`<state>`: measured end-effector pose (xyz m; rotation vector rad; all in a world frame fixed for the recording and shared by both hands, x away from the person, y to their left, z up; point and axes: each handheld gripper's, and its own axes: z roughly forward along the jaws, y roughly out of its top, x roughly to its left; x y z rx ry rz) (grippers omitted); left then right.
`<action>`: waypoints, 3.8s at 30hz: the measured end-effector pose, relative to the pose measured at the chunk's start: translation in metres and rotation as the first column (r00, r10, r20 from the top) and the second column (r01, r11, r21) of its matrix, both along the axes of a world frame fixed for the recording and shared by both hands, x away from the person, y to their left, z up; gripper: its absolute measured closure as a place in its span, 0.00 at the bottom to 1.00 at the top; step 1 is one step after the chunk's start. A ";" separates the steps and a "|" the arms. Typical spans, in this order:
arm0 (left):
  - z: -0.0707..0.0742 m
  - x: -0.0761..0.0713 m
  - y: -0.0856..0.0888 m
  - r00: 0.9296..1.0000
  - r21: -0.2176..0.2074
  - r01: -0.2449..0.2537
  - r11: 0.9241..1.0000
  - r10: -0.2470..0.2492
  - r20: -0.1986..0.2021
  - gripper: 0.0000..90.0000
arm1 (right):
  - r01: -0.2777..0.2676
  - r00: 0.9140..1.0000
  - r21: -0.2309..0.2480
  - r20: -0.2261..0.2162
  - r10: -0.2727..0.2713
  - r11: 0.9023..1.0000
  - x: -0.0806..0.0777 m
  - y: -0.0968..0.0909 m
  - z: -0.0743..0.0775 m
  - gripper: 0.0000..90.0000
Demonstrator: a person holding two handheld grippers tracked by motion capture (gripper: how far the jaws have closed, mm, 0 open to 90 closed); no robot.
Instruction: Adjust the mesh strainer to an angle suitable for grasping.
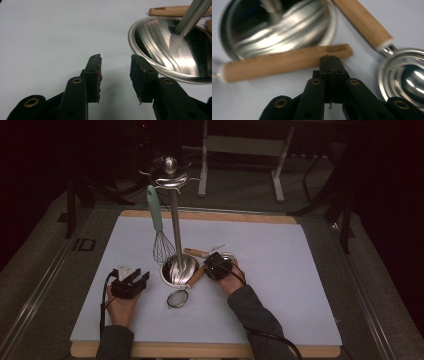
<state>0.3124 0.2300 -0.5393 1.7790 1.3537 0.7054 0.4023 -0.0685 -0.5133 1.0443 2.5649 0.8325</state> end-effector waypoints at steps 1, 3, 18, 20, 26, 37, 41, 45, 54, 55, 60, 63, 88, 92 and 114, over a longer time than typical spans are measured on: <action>0.000 0.000 0.000 1.000 0.000 0.000 1.000 0.000 0.000 0.68 | -0.011 1.000 0.001 0.008 0.011 1.000 -0.003 0.003 0.001 1.00; 0.000 0.000 0.000 1.000 0.002 0.001 1.000 -0.001 0.000 0.68 | -0.028 1.000 0.015 0.014 0.027 1.000 -0.010 0.008 0.004 0.99; 0.000 0.000 0.000 1.000 0.004 0.000 1.000 0.000 -0.002 0.68 | -0.179 0.983 0.139 -0.007 0.182 0.974 -0.045 0.048 0.015 0.98; 0.000 0.000 0.000 1.000 0.001 0.000 1.000 0.000 -0.001 0.68 | -0.187 0.981 0.132 -0.024 0.192 0.973 -0.047 0.054 0.011 1.00; 0.000 0.000 0.000 1.000 0.000 -0.001 1.000 0.001 -0.003 0.68 | -0.196 0.977 0.088 -0.071 0.203 0.977 -0.050 0.059 -0.001 1.00; 0.000 0.000 -0.001 1.000 0.008 -0.002 1.000 0.002 -0.003 0.68 | -0.206 0.971 0.117 -0.100 0.218 0.972 -0.054 0.025 0.005 1.00; 0.000 0.001 -0.001 1.000 0.009 -0.002 1.000 0.002 -0.004 0.68 | -0.200 0.971 0.125 -0.108 0.213 0.972 -0.054 0.021 0.004 1.00; 0.000 0.001 -0.001 1.000 0.008 -0.002 1.000 0.002 -0.004 0.68 | -0.201 0.971 0.120 -0.108 0.214 0.972 -0.053 0.023 0.003 1.00; 0.000 0.001 -0.001 1.000 0.008 -0.001 1.000 0.001 -0.004 0.68 | -0.237 0.959 0.075 -0.144 0.246 0.969 -0.053 0.022 0.004 1.00; 0.000 0.001 -0.001 1.000 0.009 -0.001 1.000 0.001 -0.004 0.68 | -0.244 0.956 0.070 -0.149 0.252 0.967 -0.054 0.021 0.004 1.00; 0.000 0.001 -0.001 1.000 0.012 -0.001 1.000 0.001 -0.004 0.68 | -0.260 0.947 0.060 -0.177 0.267 0.964 -0.053 0.014 0.008 1.00; 0.000 0.001 -0.001 1.000 0.014 0.001 1.000 0.000 -0.006 0.68 | -0.262 0.945 0.062 -0.187 0.269 0.963 -0.053 0.012 0.009 1.00; 0.000 0.001 -0.002 1.000 0.018 0.001 1.000 0.000 -0.012 0.67 | -0.165 0.982 0.131 -0.074 0.176 0.978 -0.049 0.018 0.016 0.77; 0.000 0.001 -0.002 1.000 0.018 0.000 1.000 0.001 -0.012 0.67 | -0.111 0.988 0.158 -0.086 0.125 0.981 -0.044 0.004 0.018 0.67; 0.000 0.001 -0.002 1.000 0.024 -0.006 1.000 0.007 -0.011 0.66 | 0.139 0.960 0.228 -0.269 -0.075 0.964 -0.032 -0.006 0.003 0.43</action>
